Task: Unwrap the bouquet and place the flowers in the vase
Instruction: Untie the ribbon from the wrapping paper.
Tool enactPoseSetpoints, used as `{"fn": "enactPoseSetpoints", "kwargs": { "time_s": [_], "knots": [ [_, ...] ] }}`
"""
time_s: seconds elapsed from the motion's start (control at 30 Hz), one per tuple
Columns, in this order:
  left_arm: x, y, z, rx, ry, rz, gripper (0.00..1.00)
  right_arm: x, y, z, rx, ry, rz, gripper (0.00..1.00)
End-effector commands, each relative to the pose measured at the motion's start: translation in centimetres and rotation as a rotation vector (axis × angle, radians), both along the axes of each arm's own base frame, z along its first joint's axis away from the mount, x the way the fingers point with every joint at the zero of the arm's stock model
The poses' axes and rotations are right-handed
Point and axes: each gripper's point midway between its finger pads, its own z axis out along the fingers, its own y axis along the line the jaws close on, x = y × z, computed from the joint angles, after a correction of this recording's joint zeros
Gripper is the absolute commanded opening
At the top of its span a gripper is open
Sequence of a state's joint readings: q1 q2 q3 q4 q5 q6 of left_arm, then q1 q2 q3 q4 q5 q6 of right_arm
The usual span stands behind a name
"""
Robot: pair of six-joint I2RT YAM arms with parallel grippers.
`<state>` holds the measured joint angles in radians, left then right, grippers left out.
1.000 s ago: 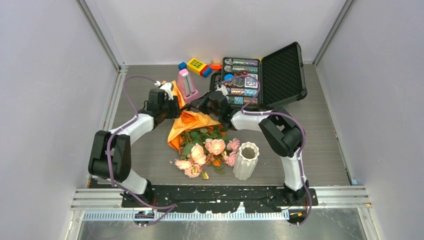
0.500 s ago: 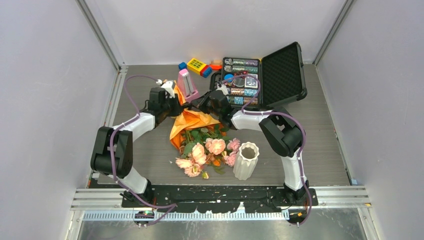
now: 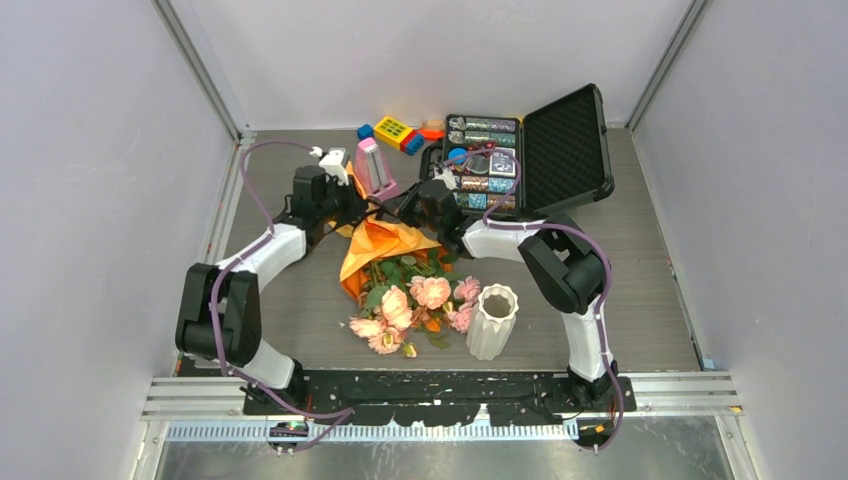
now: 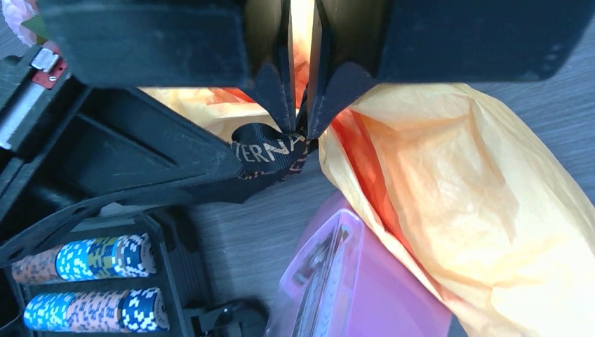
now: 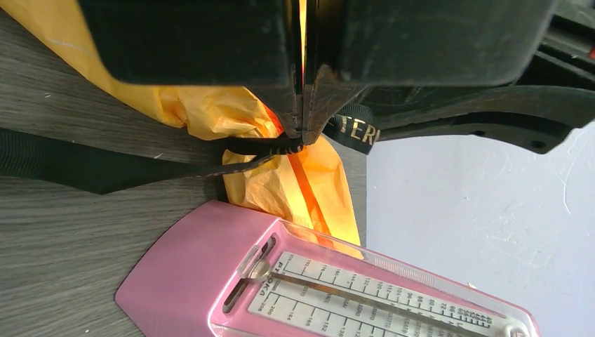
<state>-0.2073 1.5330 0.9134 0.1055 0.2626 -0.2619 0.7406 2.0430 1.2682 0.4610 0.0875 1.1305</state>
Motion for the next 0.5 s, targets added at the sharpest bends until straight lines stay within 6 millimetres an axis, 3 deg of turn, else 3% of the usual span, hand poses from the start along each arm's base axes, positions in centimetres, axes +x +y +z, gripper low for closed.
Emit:
{"fn": "enactPoseSetpoints", "kwargs": {
  "time_s": [0.0,0.13,0.33,0.47],
  "knots": [
    [1.3,-0.6,5.0,-0.030,-0.145,-0.020,0.09,0.8,0.6,2.0,0.026,-0.052,-0.008,0.00],
    [1.1,-1.0,6.2,-0.050,-0.161,-0.035,0.03,0.8,0.4,1.6,0.012,-0.049,-0.013,0.00],
    [0.8,-2.3,9.0,-0.102,-0.193,-0.101,0.01,0.8,0.3,1.2,0.004,-0.042,-0.018,0.00],
    [0.6,-2.6,9.9,-0.111,-0.210,-0.127,0.01,0.8,-0.2,1.3,-0.002,-0.048,-0.034,0.00]
  ]
}}
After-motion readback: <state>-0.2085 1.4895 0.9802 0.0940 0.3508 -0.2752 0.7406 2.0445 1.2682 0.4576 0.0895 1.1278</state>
